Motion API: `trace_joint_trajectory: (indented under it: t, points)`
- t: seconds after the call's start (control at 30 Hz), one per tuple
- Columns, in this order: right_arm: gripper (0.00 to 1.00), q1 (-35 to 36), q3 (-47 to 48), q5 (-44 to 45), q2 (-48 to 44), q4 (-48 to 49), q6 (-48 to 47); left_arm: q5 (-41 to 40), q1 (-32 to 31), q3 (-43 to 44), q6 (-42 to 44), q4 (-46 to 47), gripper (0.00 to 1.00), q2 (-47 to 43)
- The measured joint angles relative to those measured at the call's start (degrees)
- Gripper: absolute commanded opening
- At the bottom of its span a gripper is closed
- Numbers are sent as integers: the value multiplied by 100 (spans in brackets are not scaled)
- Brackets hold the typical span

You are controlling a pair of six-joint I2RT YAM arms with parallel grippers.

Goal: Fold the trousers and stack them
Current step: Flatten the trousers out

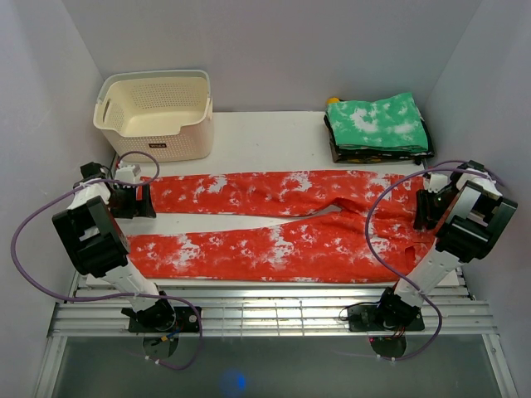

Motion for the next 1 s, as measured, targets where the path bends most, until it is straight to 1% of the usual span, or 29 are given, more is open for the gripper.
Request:
trace_joint_trajectory:
  t: [0.03, 0.07, 0.17, 0.4, 0.53, 0.77, 0.87, 1.0]
  points:
    - [48, -2, 7, -24, 11, -4, -24, 2, 0, -2, -2, 13, 98, 0]
    - [30, -2, 15, -42, 24, -11, -31, 7, 0, -2, -7, 22, 98, 0]
    - [8, -4, 96, -66, 109, -85, -46, 13, 0, -2, -24, 50, 98, 0]
    - [8, -74, 251, -166, 164, -260, -42, 11, 0, -2, -37, 68, 98, 0]
    - [8, -83, 490, -254, 94, -557, -46, 11, 0, -2, -39, 76, 98, 0]
    - [8, -76, 723, -157, -619, -859, -107, -7, 0, -2, -37, 76, 98, 0]
    - [8, -90, 568, 61, -743, -643, -205, -50, 0, -2, -37, 76, 98, 0]
    - [8, -140, -173, 498, -623, 72, -348, -94, 0, -2, -31, 76, 97, -13]
